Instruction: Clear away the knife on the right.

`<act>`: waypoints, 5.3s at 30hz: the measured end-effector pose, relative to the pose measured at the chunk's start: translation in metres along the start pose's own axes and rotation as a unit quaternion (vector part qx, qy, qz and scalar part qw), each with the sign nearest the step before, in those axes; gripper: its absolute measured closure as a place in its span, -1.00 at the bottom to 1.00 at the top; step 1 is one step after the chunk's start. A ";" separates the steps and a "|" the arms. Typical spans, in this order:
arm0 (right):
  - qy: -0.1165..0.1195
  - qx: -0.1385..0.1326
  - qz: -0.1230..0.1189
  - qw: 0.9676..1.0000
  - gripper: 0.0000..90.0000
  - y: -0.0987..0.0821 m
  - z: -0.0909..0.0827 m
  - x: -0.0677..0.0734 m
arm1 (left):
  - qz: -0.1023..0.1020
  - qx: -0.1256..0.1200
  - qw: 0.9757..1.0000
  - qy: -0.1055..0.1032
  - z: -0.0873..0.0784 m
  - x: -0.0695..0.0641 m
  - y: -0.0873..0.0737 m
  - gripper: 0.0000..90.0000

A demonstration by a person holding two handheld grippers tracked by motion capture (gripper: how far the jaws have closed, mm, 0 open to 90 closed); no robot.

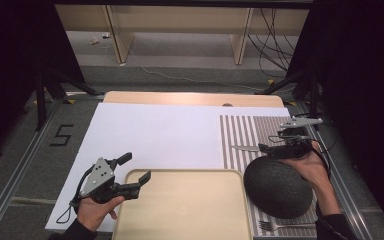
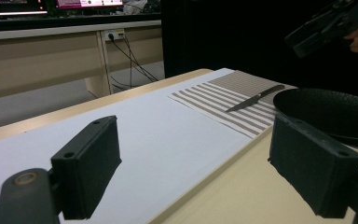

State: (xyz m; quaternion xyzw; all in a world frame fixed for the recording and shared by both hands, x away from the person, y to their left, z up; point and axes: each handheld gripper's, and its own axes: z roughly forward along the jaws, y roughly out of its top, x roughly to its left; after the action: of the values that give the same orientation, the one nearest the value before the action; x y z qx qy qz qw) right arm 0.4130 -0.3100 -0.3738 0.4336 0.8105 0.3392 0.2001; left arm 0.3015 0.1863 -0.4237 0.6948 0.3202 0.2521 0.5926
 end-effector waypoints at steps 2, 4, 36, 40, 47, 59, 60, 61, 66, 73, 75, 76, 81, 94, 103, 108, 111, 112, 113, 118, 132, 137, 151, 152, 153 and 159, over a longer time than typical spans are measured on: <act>-0.002 0.026 -0.009 1.000 -0.68 0.003 0.007 -0.006 | -0.001 0.000 1.000 0.000 0.000 0.000 0.000 -0.65; -0.004 0.053 -0.018 0.998 -0.68 0.007 0.014 -0.012 | -0.001 0.001 1.000 0.001 0.000 0.000 -0.001 -0.65; -0.022 0.265 -0.025 0.964 -0.62 0.014 0.083 -0.060 | 0.004 0.001 1.000 -0.002 0.001 0.000 0.000 -0.65; -0.028 0.282 -0.034 0.959 -0.59 0.012 0.090 -0.062 | 0.003 -0.001 1.000 -0.001 0.001 0.000 0.000 -0.65; -0.028 0.293 -0.031 0.955 -0.56 0.015 0.096 -0.068 | 0.003 0.000 1.000 -0.001 0.001 0.000 0.000 -0.65; -0.031 0.316 -0.036 0.947 -0.47 0.012 0.108 -0.071 | 0.002 0.000 1.000 0.000 0.001 0.000 -0.001 -0.65; -0.030 0.320 -0.038 0.946 -0.46 0.012 0.108 -0.071 | 0.002 0.000 1.000 0.000 0.001 0.000 -0.001 -0.65; -0.029 0.321 -0.040 0.946 -0.45 0.012 0.109 -0.071 | 0.002 -0.001 1.000 0.000 0.001 0.000 -0.001 -0.65; -0.030 0.325 -0.044 0.944 -0.40 0.012 0.112 -0.070 | 0.002 -0.001 1.000 0.002 0.000 0.001 -0.001 -0.65; -0.032 0.340 -0.044 0.939 -0.36 0.009 0.115 -0.072 | 0.003 -0.002 1.000 0.001 0.000 0.000 0.000 -0.65; -0.035 0.342 -0.046 0.938 -0.35 0.008 0.116 -0.072 | 0.004 -0.001 1.000 0.002 0.000 0.000 0.000 -0.65; -0.035 0.343 -0.044 0.938 -0.33 0.008 0.116 -0.072 | 0.004 -0.002 1.000 0.002 0.000 0.000 0.000 -0.65; -0.033 0.344 -0.050 0.937 -0.28 0.007 0.118 -0.072 | 0.005 -0.002 1.000 0.002 0.001 0.000 0.000 -0.65; -0.022 0.358 -0.045 0.933 -0.08 0.008 0.121 -0.069 | 0.006 -0.002 1.000 0.000 0.001 -0.001 0.000 -0.65; -0.015 0.360 -0.040 0.932 0.09 0.008 0.122 -0.070 | 0.004 0.000 1.000 0.000 0.000 0.000 -0.001 -0.65; -0.005 0.358 -0.026 0.933 0.20 0.008 0.120 -0.071 | 0.006 0.000 1.000 -0.001 0.000 -0.001 0.000 -0.65; -0.003 0.357 -0.030 0.934 0.24 0.008 0.120 -0.070 | 0.006 0.001 1.000 0.000 0.000 -0.001 -0.001 -0.65; -0.002 0.356 -0.034 0.934 0.26 0.008 0.121 -0.070 | 0.006 0.001 1.000 0.000 0.000 0.000 -0.001 -0.65; -0.001 0.357 -0.036 0.933 0.29 0.008 0.121 -0.069 | 0.006 0.000 1.000 0.000 0.000 0.000 -0.001 -0.65; 0.009 0.358 -0.037 0.933 0.44 0.008 0.121 -0.068 | 0.007 0.001 1.000 0.000 0.000 0.000 -0.001 -0.65; 0.021 0.363 -0.060 0.930 0.74 0.009 0.121 -0.063 | 0.008 0.002 1.000 -0.001 0.000 -0.001 -0.001 -0.65; 0.027 0.360 -0.065 0.930 0.78 0.009 0.120 -0.063 | 0.009 0.002 1.000 -0.001 0.001 -0.001 -0.001 -0.65; -0.004 0.351 -0.118 0.929 0.79 0.015 0.113 -0.065 | 0.007 0.004 1.000 0.000 0.002 0.000 -0.002 -0.65; -0.008 0.346 -0.119 0.931 0.79 0.015 0.112 -0.066 | 0.008 0.004 1.000 0.000 0.002 0.000 -0.002 -0.65; -0.010 0.344 -0.125 0.931 0.79 0.016 0.111 -0.067 | 0.009 0.003 1.000 0.000 0.002 -0.001 -0.001 -0.65; -0.021 0.336 -0.128 0.933 0.79 0.024 0.103 -0.071 | 0.009 0.004 1.000 0.001 0.002 0.000 -0.002 -0.64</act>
State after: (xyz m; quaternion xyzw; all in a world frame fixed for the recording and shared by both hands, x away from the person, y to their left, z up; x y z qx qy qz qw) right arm 0.5291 -0.3211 -0.4249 0.3752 0.9214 0.0091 0.1012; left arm 0.3025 0.1849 -0.4257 0.7000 0.3154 0.2568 0.5871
